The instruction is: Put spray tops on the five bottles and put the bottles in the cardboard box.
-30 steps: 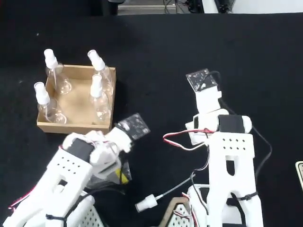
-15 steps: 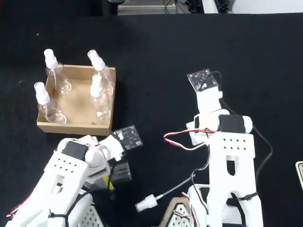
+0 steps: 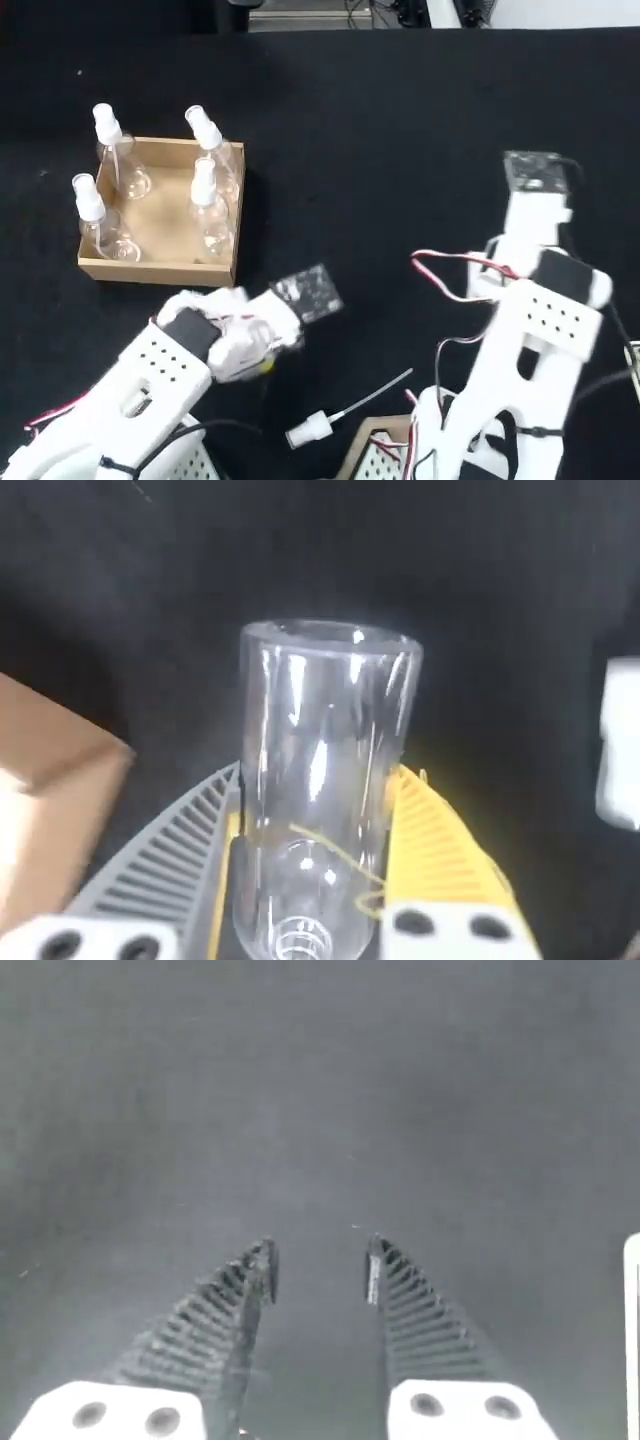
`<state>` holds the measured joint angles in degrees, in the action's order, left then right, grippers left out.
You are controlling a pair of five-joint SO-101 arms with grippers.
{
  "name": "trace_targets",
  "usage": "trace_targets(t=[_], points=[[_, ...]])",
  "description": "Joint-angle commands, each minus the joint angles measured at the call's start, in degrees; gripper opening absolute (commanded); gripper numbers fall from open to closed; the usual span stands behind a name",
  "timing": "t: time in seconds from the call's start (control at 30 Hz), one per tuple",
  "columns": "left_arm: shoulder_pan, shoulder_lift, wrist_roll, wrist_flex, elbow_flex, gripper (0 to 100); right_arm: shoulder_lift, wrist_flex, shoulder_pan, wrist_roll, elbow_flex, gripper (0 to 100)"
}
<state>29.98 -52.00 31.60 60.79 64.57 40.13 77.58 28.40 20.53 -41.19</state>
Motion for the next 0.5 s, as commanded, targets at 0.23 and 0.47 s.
trace_targets(t=[0.23,0.47], points=[[3.3,16.3,-8.9,-10.1,-15.9,6,1.5,-1.6,8.7,0.5,3.0,12.8],[6.4,34.5,-8.6,-12.5,-23.5,10,1.5,-2.0,8.3,0.5,0.8,12.8]])
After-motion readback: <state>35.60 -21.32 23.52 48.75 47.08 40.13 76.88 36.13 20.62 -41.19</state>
